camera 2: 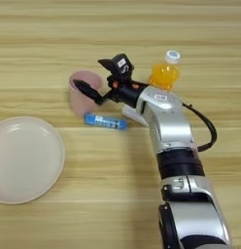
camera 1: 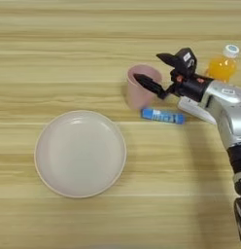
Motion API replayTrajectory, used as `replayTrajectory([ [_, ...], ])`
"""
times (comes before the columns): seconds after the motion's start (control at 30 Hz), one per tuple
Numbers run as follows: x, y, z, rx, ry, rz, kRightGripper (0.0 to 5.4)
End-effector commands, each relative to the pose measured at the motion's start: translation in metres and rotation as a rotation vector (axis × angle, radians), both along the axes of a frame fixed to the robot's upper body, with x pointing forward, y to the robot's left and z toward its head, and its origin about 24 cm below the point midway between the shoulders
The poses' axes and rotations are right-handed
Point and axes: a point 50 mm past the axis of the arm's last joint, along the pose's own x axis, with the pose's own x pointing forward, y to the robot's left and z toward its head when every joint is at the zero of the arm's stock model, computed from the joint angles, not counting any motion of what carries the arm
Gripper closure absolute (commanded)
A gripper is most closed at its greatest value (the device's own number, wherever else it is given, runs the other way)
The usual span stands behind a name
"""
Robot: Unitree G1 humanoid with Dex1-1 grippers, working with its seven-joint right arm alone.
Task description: Move the objects on the table
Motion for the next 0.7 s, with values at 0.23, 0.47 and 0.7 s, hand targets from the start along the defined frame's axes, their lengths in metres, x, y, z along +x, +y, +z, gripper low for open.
replayTrajectory([
  [0.23, 0.016, 0.003, 0.031, -0.023, -0.128, -0.003, 0.02],
  [0.47, 0.017, 0.004, 0.033, -0.01, -0.143, 0.004, 0.02],
  [0.7, 0.016, 0.006, 0.043, 0.043, -0.194, 0.015, 0.02],
])
